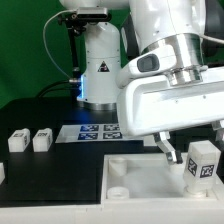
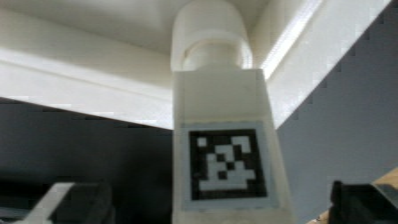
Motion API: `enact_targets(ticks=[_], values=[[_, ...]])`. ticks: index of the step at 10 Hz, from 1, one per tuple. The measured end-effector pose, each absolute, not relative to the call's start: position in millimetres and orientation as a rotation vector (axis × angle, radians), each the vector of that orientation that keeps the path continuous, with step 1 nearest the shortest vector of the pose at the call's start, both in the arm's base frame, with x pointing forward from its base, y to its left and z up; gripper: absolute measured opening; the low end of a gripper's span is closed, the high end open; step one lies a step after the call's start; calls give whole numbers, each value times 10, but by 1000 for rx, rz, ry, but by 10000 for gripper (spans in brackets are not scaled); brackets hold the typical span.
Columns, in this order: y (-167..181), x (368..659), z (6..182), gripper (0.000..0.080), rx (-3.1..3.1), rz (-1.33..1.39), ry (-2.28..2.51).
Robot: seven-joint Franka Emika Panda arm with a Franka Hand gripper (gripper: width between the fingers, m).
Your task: Assemble one leg
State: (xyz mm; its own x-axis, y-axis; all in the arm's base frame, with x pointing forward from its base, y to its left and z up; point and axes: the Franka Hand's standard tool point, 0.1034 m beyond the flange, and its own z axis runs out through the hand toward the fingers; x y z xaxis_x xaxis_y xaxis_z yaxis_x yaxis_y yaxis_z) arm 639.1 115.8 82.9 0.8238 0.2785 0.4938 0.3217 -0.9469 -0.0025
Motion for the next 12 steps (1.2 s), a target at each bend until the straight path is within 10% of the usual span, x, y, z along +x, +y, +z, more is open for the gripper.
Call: enact_targets(ticks=[12], values=[[1209, 6536, 1126, 648, -2943, -580, -424]])
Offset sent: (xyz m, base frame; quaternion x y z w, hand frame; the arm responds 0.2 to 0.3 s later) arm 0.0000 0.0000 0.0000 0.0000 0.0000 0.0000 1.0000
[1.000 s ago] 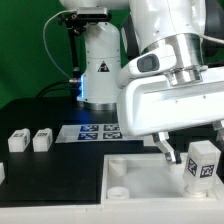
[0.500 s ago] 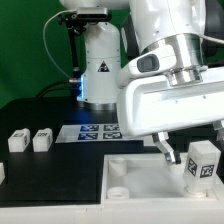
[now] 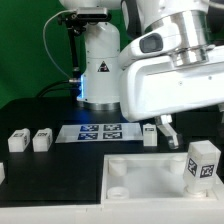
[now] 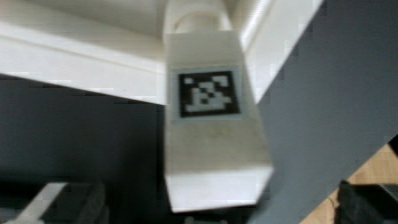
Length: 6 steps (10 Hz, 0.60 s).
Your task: Assemble one leg
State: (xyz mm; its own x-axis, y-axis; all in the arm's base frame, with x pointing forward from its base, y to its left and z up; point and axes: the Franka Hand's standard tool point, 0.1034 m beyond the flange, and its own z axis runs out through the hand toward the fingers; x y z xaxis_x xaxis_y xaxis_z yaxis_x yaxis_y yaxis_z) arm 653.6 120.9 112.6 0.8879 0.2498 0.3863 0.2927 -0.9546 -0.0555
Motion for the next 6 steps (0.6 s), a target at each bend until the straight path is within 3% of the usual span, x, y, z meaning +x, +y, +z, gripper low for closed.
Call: enact_targets(ticks=[4, 6], values=[[1238, 6361, 915, 648, -2950, 17, -439], [1236, 6317, 836, 648, -2943, 82, -438]])
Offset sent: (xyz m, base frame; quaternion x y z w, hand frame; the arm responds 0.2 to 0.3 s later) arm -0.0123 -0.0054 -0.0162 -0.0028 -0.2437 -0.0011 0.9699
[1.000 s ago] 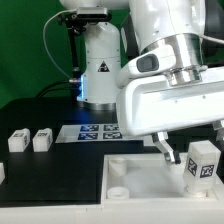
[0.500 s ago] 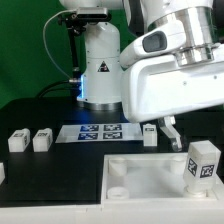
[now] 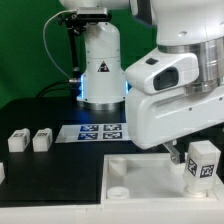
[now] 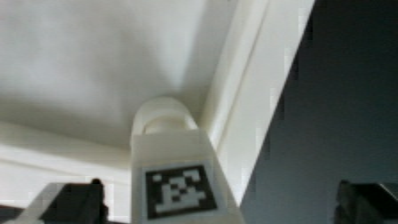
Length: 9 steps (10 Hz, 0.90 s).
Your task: Assemble one leg
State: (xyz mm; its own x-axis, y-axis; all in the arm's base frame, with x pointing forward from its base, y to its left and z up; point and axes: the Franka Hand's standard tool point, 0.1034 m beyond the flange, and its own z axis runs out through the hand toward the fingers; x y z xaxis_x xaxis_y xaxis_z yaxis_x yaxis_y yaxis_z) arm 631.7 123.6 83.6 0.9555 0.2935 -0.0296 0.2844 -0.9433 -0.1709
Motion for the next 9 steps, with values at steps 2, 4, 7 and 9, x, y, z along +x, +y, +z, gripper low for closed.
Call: enact_targets(ticks=[2, 4, 7, 9], values=[[1167, 6500, 932, 648, -2948, 48, -422], [1168, 6503, 922, 648, -2948, 48, -421], [1168, 6502, 920, 391, -2950, 50, -400], [1167, 6504, 921, 297, -2962, 57, -293]])
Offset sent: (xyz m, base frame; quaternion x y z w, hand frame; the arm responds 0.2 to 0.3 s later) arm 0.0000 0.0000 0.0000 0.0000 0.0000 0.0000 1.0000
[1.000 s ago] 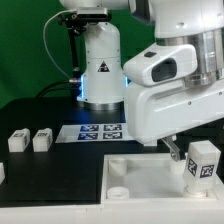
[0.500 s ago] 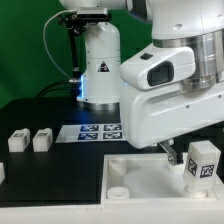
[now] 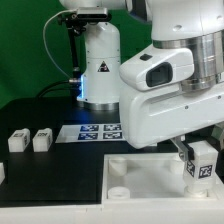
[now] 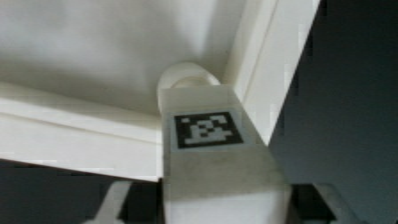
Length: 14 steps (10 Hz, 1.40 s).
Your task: Assemble one leg
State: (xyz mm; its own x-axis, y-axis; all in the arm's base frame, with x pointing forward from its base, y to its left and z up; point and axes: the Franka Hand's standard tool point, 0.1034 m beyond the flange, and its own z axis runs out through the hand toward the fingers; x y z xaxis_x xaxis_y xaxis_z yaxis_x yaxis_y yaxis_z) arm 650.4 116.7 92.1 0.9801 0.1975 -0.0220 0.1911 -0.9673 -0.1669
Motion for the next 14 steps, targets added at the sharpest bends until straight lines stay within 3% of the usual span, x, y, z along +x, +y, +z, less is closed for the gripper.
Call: enact_targets(ticks=[3, 7, 14], values=[[1025, 6357, 923, 297, -2912, -17, 333], [994, 6415, 903, 298, -2647, -18, 1125], [1194, 6376, 920, 300, -2165, 118, 1926]])
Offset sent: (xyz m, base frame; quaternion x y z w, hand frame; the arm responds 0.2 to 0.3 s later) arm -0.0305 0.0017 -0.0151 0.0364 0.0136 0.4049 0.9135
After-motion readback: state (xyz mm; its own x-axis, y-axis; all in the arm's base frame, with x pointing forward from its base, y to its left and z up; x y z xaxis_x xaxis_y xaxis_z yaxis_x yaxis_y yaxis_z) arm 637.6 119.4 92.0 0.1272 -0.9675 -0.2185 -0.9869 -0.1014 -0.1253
